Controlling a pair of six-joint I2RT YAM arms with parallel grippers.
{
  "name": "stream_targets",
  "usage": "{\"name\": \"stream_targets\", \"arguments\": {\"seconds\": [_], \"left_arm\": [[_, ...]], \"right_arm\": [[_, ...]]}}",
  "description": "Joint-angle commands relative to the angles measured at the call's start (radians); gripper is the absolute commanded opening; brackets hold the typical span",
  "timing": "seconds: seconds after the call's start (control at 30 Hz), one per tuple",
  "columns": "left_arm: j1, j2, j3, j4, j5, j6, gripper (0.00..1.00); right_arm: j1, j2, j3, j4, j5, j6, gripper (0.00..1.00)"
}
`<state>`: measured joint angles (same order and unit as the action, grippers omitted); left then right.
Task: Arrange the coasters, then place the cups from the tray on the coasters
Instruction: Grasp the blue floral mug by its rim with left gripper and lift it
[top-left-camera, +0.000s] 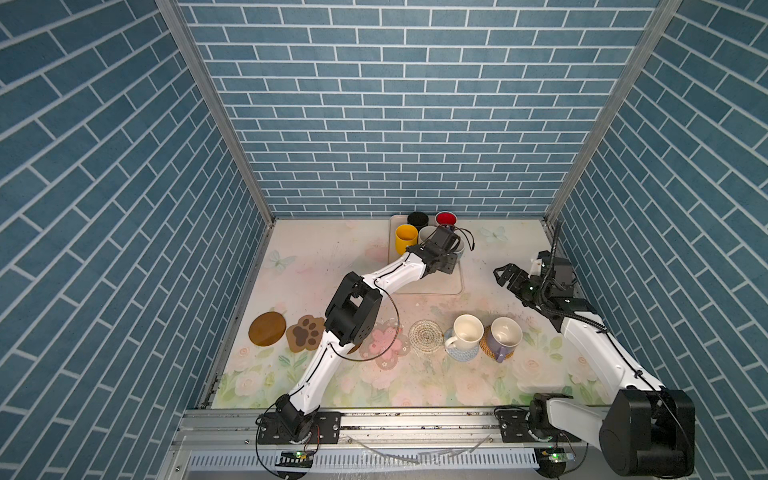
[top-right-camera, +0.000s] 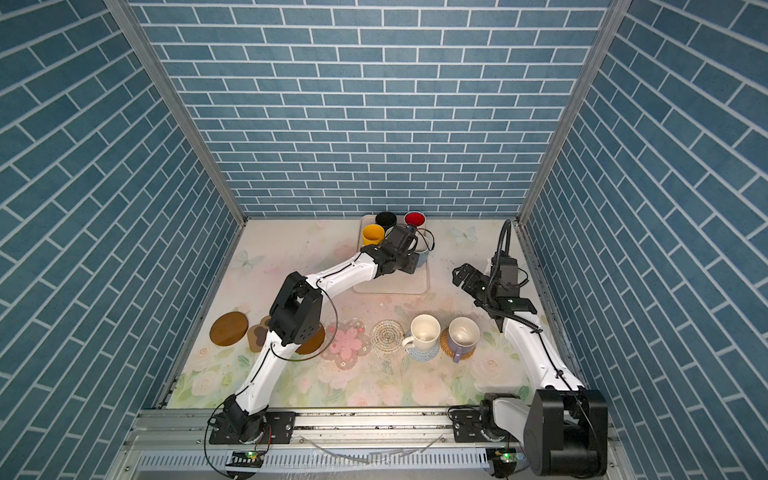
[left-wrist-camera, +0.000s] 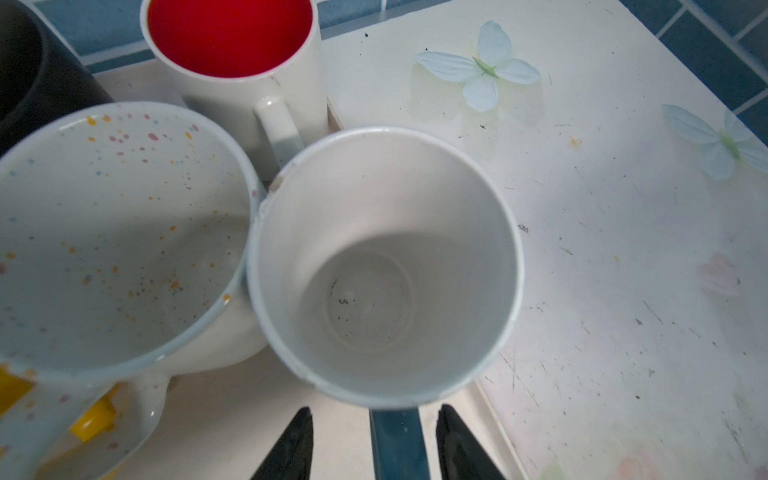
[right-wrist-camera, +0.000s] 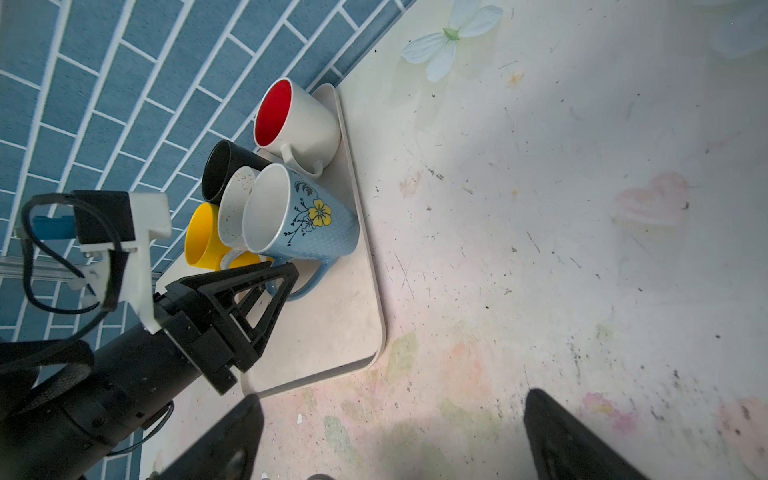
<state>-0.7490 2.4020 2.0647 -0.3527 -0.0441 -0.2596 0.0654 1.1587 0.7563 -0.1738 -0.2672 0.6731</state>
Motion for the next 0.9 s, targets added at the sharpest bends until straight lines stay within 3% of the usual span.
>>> {"name": "stream_targets", "arguments": {"seconds": [0.0, 0.7, 0.87], "left_arm": [[0.007, 0.027, 0.039, -0.029, -0.007, -0.003, 0.46], [0.004, 0.022, 0.040, -0.020, 0.044, 0.035, 0.00], [0.002, -0.012, 0.020, -0.011, 0.042, 0.049, 0.00]], "right_arm": [[0.005, 0.006, -0.010, -0.017, 0.020, -0.020, 0.98], [0.005, 0.009, -0.006, -0.016, 0.011, -0.019, 0.97], [0.005, 0.003, -0.012, -0.011, 0.009, -0.018, 0.97]]}}
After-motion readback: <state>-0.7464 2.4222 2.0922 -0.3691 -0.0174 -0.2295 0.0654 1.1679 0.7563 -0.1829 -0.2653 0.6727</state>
